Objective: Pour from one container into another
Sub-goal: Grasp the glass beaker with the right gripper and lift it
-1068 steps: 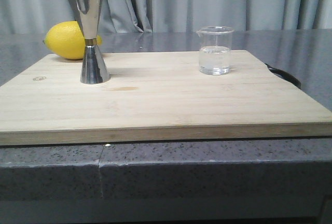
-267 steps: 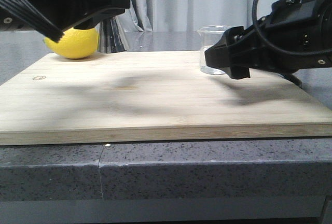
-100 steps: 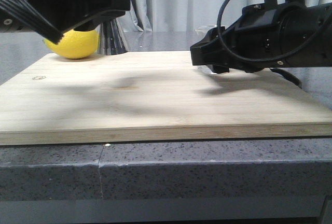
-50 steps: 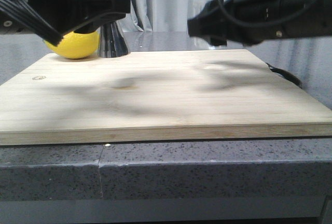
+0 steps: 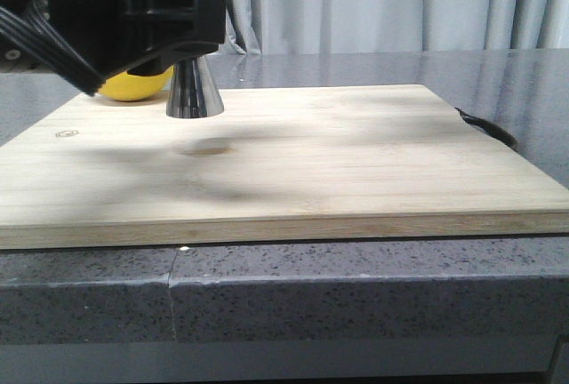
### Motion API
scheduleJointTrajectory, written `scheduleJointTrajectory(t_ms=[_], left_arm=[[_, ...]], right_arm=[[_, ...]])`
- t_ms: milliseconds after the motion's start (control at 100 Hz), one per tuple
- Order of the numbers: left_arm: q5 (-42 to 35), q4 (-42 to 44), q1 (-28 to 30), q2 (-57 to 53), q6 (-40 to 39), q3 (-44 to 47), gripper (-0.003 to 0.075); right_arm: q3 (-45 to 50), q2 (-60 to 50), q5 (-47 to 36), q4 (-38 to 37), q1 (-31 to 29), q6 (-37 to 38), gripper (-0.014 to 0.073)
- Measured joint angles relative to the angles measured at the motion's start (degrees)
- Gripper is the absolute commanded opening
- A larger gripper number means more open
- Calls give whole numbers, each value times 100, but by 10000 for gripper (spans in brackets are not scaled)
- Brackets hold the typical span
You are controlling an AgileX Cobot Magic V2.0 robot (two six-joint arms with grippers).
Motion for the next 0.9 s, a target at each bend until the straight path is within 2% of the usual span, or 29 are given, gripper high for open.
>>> scheduleJointTrajectory(t_ms=[250, 900], left_arm=[[35, 13, 0, 0, 0, 0, -12], [133, 158, 0, 0, -2, 0, -12]], right_arm=[[-115, -91, 118, -425, 35, -8, 270], [-487, -138, 100, -1664, 587, -13, 270]])
